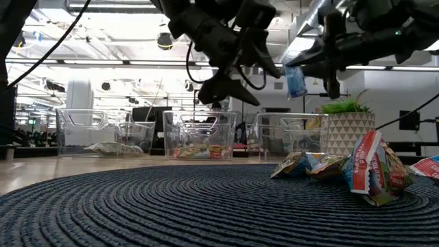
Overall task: Pick and place Granola Bars by type
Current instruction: Put the blue granola bar into the right transparent bin
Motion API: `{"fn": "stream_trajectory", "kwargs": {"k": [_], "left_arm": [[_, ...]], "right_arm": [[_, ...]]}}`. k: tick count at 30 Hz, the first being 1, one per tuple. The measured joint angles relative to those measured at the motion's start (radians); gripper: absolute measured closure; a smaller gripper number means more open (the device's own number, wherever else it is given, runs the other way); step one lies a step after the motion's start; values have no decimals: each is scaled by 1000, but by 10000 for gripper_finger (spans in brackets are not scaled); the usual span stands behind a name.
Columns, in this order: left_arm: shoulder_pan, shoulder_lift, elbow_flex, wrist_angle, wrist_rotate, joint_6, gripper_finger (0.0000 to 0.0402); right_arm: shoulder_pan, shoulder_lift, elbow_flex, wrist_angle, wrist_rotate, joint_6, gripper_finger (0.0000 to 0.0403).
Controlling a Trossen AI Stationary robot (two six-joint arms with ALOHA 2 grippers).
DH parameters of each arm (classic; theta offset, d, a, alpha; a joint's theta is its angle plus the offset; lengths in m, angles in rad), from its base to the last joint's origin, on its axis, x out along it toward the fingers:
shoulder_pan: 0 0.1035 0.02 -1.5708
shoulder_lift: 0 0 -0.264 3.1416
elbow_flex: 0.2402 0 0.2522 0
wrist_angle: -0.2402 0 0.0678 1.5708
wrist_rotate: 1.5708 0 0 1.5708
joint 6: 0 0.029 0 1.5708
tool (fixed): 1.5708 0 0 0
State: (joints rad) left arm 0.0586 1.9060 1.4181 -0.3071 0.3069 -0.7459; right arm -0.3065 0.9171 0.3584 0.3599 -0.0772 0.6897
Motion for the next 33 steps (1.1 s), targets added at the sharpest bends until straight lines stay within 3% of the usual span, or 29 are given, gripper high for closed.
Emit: {"fn": "stream_trajectory", "kwargs": {"k": [6,11,24,33], "left_arm": [[0,0,0,5,4,7,141],[0,0,0,3,37,50,141],[23,-1,0,-49,104,186,141],[33,-16,0,-82,103,257,141]], "right_arm": [[-151,0,1,45,2,-21,355],[-243,7,69,-14,1,-113,355],[-234,302,561,-693,-37,-607,355],[-229,478,772,-989,-29,-884,355]]}}
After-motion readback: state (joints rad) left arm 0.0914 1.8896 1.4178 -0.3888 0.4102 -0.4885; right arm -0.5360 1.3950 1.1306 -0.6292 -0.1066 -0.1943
